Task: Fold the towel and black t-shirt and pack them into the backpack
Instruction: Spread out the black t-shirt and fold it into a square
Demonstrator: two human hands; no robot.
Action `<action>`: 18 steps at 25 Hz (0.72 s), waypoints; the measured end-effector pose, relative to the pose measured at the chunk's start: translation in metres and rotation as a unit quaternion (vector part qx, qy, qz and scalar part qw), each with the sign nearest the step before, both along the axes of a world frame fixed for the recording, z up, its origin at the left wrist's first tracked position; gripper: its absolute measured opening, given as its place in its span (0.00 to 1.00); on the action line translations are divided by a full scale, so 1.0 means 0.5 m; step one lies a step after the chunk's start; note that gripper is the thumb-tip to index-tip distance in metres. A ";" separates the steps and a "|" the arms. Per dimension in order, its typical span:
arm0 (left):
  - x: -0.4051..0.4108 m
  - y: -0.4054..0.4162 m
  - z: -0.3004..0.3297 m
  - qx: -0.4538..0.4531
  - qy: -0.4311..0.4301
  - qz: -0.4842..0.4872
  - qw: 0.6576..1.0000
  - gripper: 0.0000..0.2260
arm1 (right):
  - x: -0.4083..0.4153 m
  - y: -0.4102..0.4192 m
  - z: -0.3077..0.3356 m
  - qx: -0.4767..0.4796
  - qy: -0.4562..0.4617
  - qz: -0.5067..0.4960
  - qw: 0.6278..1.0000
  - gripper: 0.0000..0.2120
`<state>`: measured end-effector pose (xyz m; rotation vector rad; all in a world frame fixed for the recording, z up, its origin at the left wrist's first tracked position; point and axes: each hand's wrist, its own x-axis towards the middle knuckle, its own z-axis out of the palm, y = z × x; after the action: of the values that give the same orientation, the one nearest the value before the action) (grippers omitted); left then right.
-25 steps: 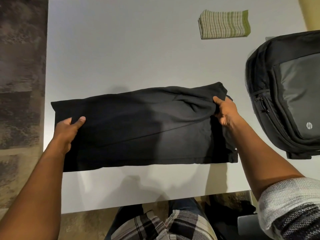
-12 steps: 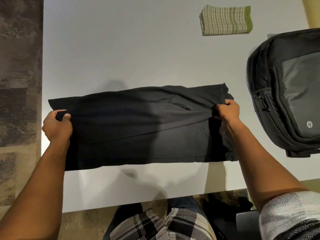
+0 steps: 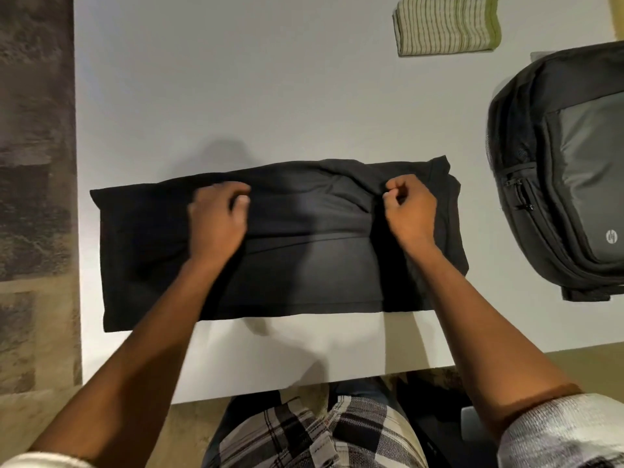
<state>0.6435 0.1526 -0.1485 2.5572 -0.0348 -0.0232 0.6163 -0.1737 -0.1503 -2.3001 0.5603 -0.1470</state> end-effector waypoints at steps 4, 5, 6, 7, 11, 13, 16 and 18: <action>0.033 -0.190 0.001 -0.024 0.048 -0.181 0.982 0.12 | -0.045 0.066 -0.031 0.151 0.049 -0.250 0.955 0.06; 0.043 -0.225 0.003 -0.020 0.063 -0.210 0.975 0.12 | -0.061 0.076 -0.041 0.207 0.072 -0.327 0.920 0.08; 0.053 -0.250 0.004 -0.014 0.084 -0.231 0.969 0.11 | -0.075 0.084 -0.046 0.264 0.090 -0.376 0.884 0.10; 0.061 -0.266 0.004 -0.002 0.105 -0.243 0.964 0.11 | -0.083 0.088 -0.050 0.324 0.094 -0.398 0.853 0.11; 0.081 -0.301 -0.002 0.093 0.175 -0.237 0.951 0.09 | -0.066 0.065 -0.026 0.463 0.094 -0.382 0.794 0.16; 0.081 -0.316 0.002 0.125 0.205 -0.232 0.943 0.11 | -0.055 0.048 -0.013 0.473 0.108 -0.372 0.791 0.16; 0.087 -0.327 0.016 0.128 0.242 -0.227 0.934 0.12 | -0.061 0.038 -0.016 0.464 0.116 -0.356 0.803 0.13; 0.096 -0.316 0.027 0.078 0.258 -0.206 0.941 0.11 | -0.074 0.038 -0.022 0.447 0.112 -0.350 0.815 0.12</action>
<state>0.6914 -0.0053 -0.1352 2.5703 -0.3754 -0.8833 0.5793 -0.1545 -0.1614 -1.1183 1.2668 0.0472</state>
